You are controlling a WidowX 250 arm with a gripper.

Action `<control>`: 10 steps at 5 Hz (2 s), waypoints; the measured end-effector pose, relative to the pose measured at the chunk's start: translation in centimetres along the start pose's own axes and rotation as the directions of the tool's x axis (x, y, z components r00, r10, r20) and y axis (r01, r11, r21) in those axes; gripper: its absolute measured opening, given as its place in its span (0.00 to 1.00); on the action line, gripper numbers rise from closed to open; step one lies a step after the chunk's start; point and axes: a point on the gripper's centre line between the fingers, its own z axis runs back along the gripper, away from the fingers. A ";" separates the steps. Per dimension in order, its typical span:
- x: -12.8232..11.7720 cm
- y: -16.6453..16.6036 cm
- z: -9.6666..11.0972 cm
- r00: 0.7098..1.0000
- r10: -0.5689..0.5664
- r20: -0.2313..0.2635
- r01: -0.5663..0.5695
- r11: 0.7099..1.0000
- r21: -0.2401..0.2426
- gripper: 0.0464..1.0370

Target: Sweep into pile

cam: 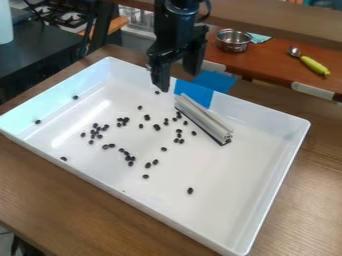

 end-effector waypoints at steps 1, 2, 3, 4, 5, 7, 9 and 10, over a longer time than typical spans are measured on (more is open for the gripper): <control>-0.4 0.4 -1.5 1.000 -0.004 -0.018 0.004 0.999 0.036 0.96; -1.3 0.5 -2.5 0.998 -0.009 -0.058 0.009 1.000 0.011 0.96; -0.8 0.0 -2.6 0.997 0.014 -0.074 -0.016 0.999 -0.031 0.96; -0.8 -0.6 -2.5 0.996 -0.003 -0.084 -0.002 0.998 -0.064 0.96; -1.3 -1.4 -3.5 0.994 -0.021 -0.109 0.013 0.998 -0.069 0.96; -2.9 -3.2 -4.6 0.993 -0.049 -0.107 0.042 0.997 -0.067 0.96; -2.8 -3.2 -6.4 0.996 -0.044 -0.082 0.042 0.998 -0.036 0.96; -2.7 -3.1 -6.8 0.996 -0.047 -0.074 0.045 0.999 -0.026 0.93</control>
